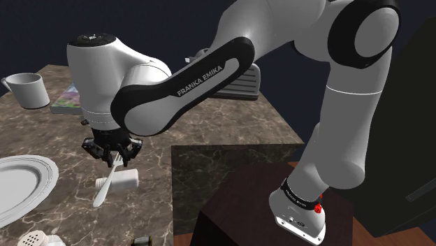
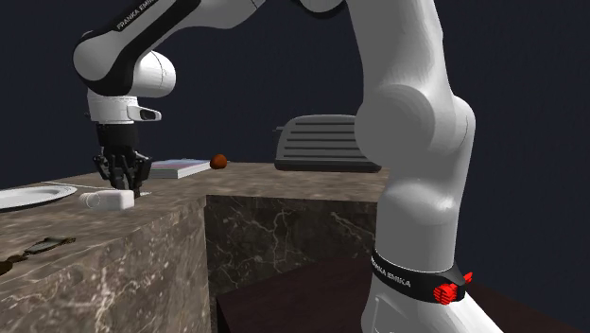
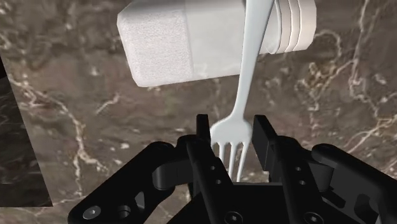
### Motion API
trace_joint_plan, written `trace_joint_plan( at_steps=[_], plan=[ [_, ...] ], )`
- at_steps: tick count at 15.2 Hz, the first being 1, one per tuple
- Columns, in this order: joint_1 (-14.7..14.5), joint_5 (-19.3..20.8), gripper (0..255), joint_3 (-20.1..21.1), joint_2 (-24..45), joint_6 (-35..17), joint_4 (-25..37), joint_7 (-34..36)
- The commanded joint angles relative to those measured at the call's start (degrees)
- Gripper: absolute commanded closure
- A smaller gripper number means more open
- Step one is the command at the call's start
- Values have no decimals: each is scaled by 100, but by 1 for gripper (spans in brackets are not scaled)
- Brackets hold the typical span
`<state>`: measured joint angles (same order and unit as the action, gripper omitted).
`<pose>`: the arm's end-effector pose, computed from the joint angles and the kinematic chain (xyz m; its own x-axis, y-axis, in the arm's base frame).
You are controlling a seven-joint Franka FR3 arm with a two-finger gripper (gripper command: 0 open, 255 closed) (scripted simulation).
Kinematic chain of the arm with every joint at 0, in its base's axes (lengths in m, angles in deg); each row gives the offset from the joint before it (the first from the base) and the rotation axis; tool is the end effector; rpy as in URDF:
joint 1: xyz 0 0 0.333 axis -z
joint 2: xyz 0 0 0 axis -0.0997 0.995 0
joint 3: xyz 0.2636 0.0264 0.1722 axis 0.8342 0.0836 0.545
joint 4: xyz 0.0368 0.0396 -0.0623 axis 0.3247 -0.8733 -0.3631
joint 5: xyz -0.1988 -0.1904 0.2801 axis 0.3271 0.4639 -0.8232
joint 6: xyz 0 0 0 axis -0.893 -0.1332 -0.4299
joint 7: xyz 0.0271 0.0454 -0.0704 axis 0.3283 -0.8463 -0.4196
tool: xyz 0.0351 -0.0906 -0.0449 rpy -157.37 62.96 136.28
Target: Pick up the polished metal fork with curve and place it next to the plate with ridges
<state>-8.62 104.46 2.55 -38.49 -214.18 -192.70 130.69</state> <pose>0.4681 0.3986 0.3412 0.7559 -0.6514 0.0658 -0.6517 -0.7582 -0.0196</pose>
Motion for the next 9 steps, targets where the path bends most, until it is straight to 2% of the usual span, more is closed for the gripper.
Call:
trace_joint_plan(
  at_steps=[1,6,9],
  plan=[
    [0,0,0,0,3,0,-2,0],
    [-1,1,0,0,3,0,-2,1],
    [53,-229,0,98,-311,464,194,-147]
  ],
)
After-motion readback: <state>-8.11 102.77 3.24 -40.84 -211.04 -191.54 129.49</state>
